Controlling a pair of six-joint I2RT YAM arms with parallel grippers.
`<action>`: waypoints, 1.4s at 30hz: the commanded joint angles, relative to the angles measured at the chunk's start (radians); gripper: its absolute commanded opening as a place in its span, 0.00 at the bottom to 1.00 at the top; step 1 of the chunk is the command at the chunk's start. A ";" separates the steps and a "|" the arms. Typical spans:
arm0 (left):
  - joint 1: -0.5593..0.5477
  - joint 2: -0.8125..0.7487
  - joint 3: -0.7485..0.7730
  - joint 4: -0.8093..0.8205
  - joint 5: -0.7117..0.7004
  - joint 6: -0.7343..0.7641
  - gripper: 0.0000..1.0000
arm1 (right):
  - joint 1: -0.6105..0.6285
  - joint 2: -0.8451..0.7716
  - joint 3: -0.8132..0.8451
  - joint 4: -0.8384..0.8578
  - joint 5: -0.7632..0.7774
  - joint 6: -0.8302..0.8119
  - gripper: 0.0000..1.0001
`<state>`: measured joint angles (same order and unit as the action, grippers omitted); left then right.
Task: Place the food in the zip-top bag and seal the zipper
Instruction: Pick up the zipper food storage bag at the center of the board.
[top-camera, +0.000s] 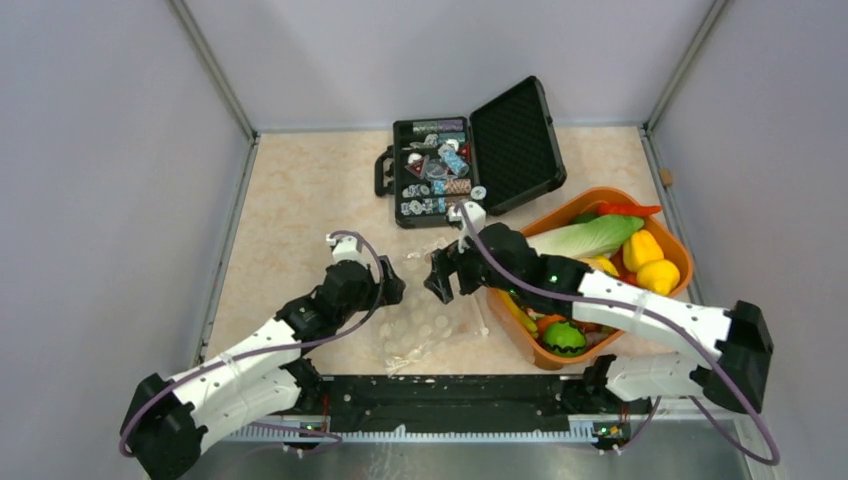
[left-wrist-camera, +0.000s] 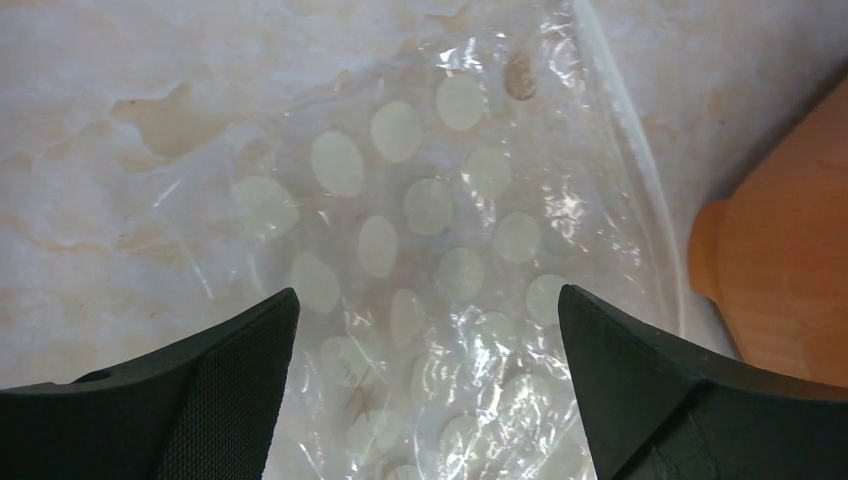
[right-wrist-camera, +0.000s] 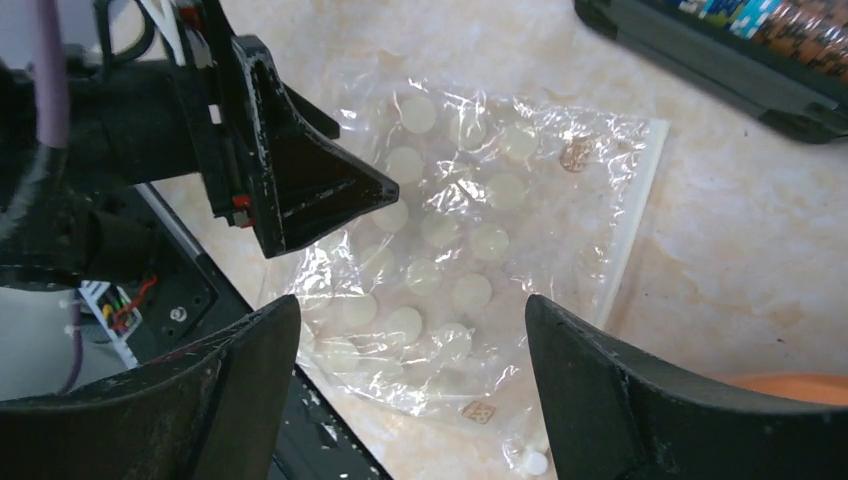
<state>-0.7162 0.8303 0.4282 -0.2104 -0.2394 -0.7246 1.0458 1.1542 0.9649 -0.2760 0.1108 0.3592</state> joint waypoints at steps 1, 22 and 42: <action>-0.002 0.031 -0.012 -0.048 -0.161 -0.057 0.99 | 0.010 0.087 0.084 0.004 -0.010 0.011 0.79; 0.151 0.083 -0.051 -0.039 -0.254 -0.151 0.99 | -0.097 0.665 0.444 -0.189 0.122 0.010 0.56; 0.153 -0.043 -0.056 -0.027 -0.181 -0.085 0.99 | -0.190 0.785 0.422 -0.083 -0.097 0.008 0.30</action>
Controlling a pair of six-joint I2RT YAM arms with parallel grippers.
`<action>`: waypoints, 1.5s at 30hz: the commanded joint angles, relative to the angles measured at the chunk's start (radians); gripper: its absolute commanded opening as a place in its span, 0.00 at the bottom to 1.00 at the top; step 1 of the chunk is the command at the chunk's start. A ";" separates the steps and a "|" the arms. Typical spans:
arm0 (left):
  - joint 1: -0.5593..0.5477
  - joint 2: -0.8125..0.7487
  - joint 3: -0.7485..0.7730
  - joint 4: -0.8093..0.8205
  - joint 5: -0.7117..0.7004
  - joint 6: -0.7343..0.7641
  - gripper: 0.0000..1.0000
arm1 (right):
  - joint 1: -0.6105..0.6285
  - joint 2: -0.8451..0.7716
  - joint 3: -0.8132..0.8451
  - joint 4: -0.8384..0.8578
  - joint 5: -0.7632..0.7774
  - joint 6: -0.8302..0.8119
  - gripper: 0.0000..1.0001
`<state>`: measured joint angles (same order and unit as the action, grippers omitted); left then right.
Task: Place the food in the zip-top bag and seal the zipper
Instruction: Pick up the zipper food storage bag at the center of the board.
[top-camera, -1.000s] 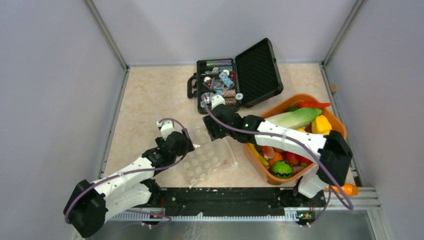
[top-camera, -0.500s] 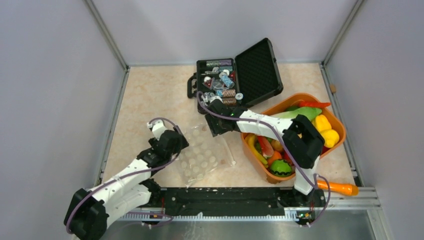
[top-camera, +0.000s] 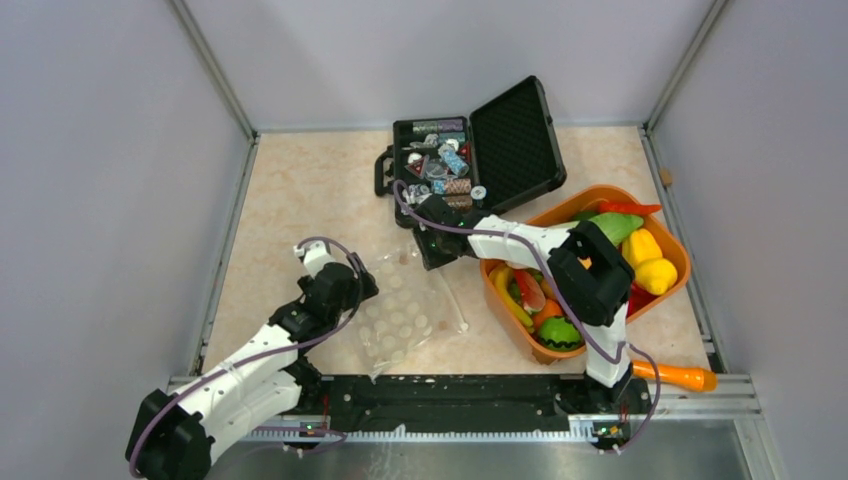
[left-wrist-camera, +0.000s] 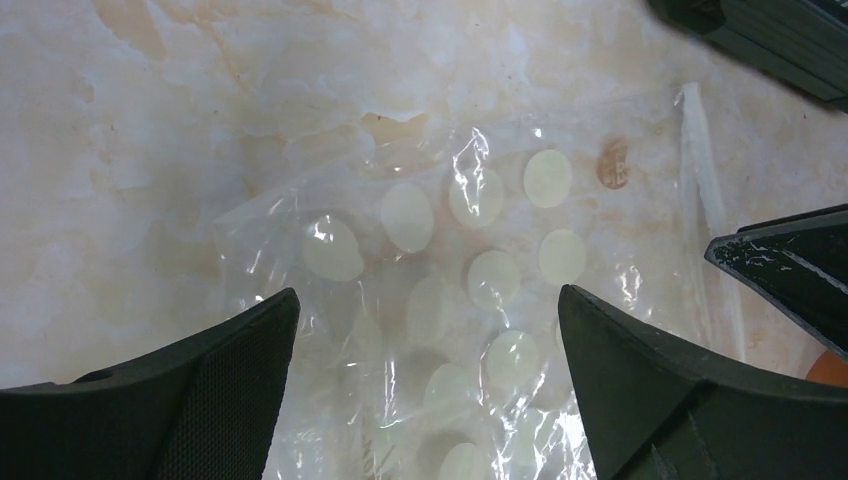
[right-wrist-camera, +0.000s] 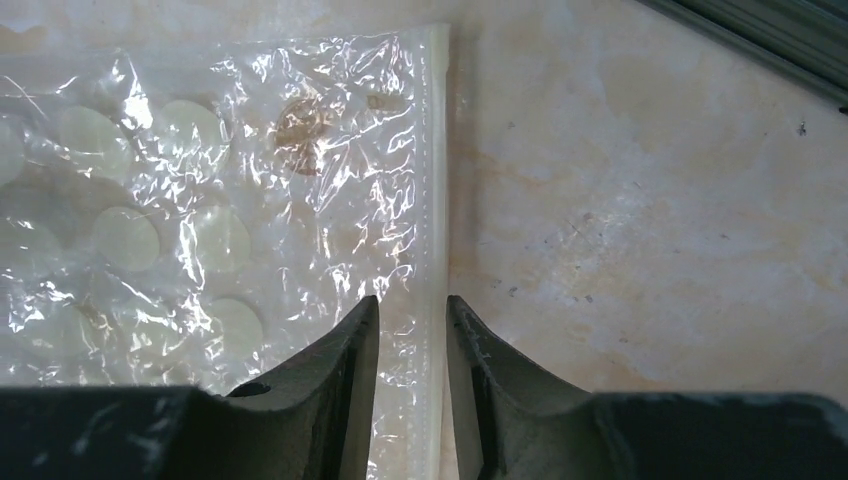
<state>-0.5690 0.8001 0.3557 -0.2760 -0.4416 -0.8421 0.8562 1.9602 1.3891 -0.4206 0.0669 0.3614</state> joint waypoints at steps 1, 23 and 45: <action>0.005 -0.014 0.019 0.038 0.026 0.035 0.99 | -0.001 -0.023 -0.007 0.064 -0.051 0.006 0.25; 0.005 -0.023 0.002 0.049 0.040 0.041 0.99 | -0.009 -0.010 -0.048 0.134 -0.132 0.018 0.29; 0.004 -0.069 0.024 0.094 0.211 0.178 0.99 | -0.008 -0.202 -0.160 0.294 -0.200 0.082 0.00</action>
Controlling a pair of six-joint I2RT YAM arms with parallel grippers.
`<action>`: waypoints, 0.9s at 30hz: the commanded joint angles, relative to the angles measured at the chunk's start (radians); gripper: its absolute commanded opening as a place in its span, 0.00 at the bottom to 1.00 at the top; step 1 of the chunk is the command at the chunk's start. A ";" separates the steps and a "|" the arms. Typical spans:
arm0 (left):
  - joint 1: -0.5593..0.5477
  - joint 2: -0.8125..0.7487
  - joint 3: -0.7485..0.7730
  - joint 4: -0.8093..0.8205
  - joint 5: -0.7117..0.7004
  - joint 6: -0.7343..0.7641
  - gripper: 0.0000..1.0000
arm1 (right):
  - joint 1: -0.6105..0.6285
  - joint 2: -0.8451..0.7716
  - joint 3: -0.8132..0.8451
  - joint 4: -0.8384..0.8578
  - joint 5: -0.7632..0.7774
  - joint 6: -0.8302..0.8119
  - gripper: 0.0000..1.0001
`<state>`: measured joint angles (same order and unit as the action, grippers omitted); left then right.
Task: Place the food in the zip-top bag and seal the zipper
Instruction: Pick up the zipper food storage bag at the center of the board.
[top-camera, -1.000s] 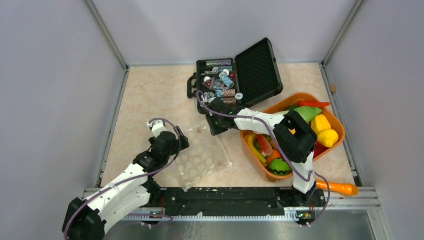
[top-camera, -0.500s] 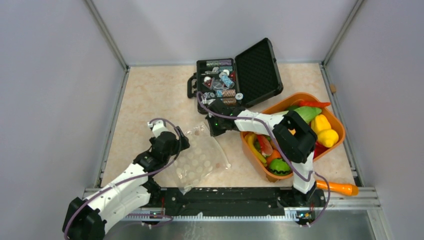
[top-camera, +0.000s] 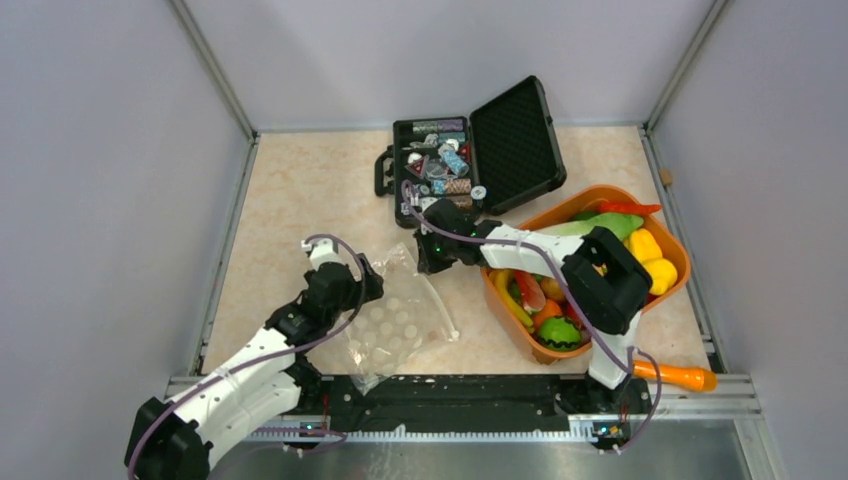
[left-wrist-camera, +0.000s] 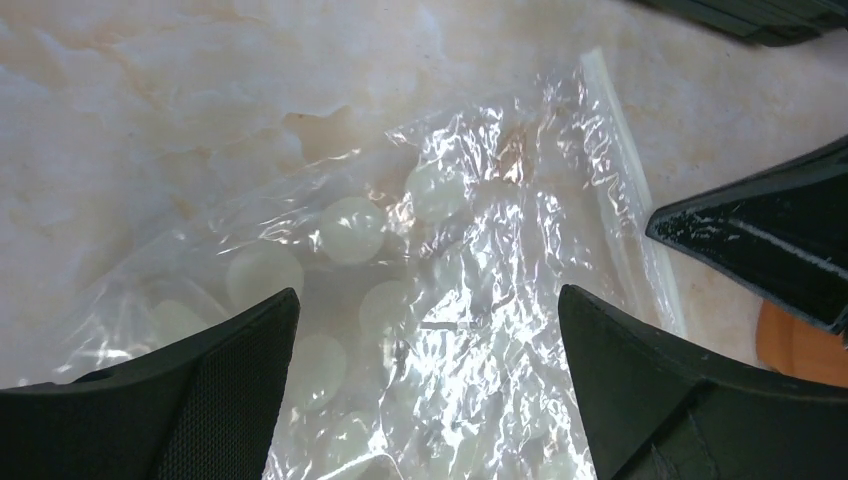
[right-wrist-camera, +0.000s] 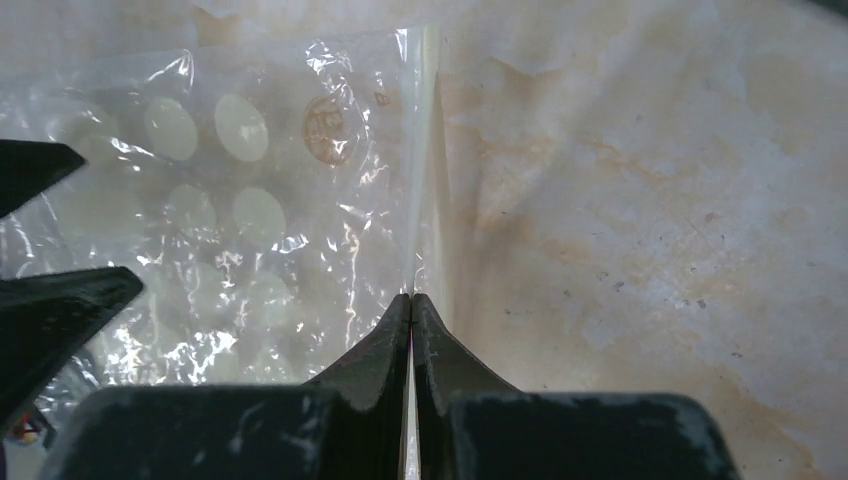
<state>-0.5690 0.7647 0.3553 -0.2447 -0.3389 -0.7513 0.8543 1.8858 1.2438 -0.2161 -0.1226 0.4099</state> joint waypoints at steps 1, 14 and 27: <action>0.004 -0.043 0.032 0.067 0.136 0.109 0.99 | -0.007 -0.147 -0.023 0.102 -0.010 0.046 0.00; -0.029 -0.121 0.128 0.118 0.421 0.246 0.96 | -0.006 -0.355 -0.210 0.356 0.092 0.322 0.00; -0.313 0.027 0.219 0.113 0.088 0.207 0.92 | 0.013 -0.448 -0.304 0.407 0.182 0.423 0.00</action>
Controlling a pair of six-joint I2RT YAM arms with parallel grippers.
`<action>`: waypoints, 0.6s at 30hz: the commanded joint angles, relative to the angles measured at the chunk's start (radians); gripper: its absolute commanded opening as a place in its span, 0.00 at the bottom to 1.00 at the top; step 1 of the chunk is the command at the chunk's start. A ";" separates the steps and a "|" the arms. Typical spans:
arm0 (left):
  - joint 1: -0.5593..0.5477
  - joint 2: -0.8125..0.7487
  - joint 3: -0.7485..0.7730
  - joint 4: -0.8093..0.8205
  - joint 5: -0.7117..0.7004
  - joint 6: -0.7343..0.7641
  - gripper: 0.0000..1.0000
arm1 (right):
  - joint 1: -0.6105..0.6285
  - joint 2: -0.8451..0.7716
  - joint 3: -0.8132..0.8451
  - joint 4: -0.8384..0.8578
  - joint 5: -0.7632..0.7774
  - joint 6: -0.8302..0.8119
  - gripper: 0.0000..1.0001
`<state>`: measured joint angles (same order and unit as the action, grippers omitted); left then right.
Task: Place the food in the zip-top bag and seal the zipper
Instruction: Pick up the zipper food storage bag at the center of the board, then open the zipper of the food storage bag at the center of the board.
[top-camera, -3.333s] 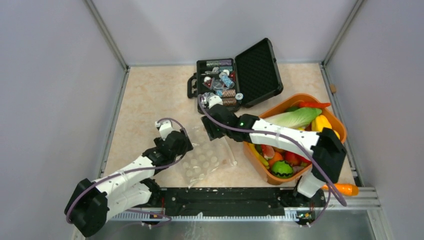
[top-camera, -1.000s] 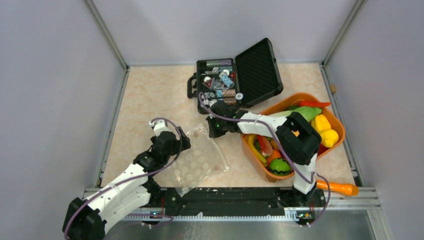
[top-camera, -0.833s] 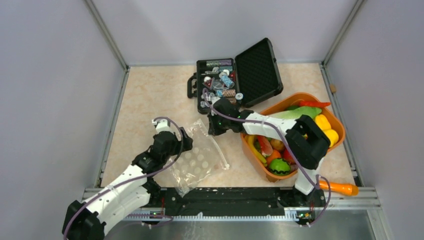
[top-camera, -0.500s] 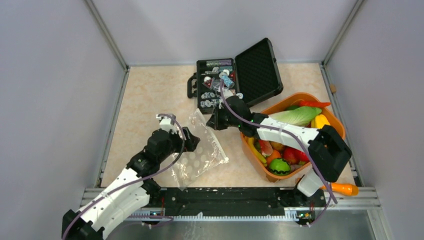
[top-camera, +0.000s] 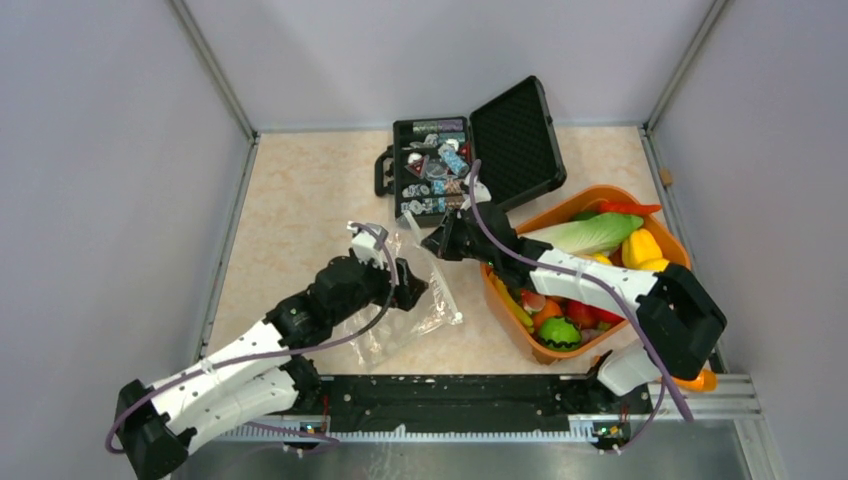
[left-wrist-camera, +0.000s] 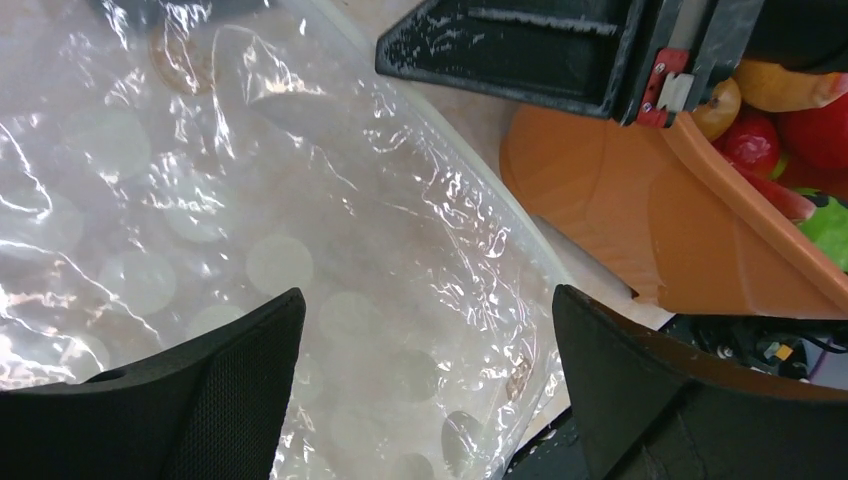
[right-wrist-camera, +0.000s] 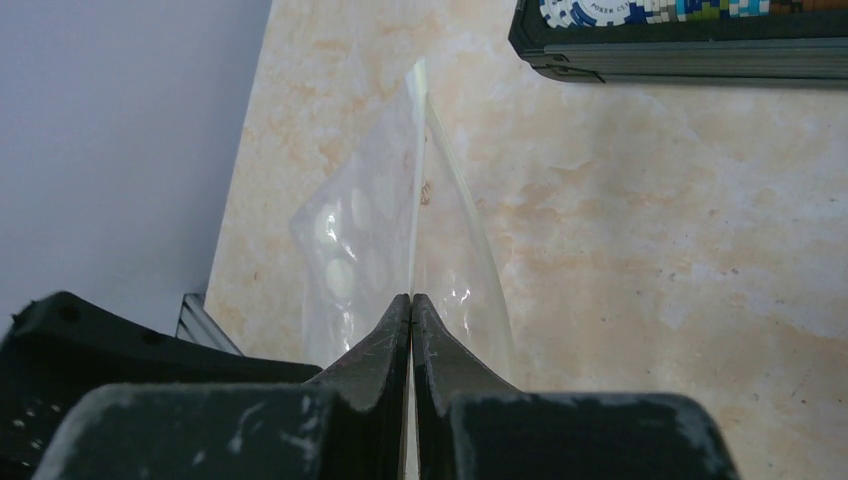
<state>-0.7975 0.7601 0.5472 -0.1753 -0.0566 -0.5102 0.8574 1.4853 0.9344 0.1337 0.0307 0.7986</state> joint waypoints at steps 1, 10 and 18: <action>-0.111 0.041 0.024 0.047 -0.248 -0.061 0.92 | 0.012 -0.054 0.003 0.055 0.028 0.038 0.00; -0.280 0.124 -0.005 0.253 -0.437 -0.149 0.94 | 0.023 -0.088 -0.004 0.026 0.032 0.046 0.00; -0.309 0.234 0.024 0.210 -0.539 -0.228 0.89 | 0.029 -0.109 -0.014 0.029 0.033 0.062 0.00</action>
<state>-1.0973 0.9546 0.5461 0.0208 -0.4969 -0.6792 0.8764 1.4319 0.9291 0.1375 0.0525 0.8429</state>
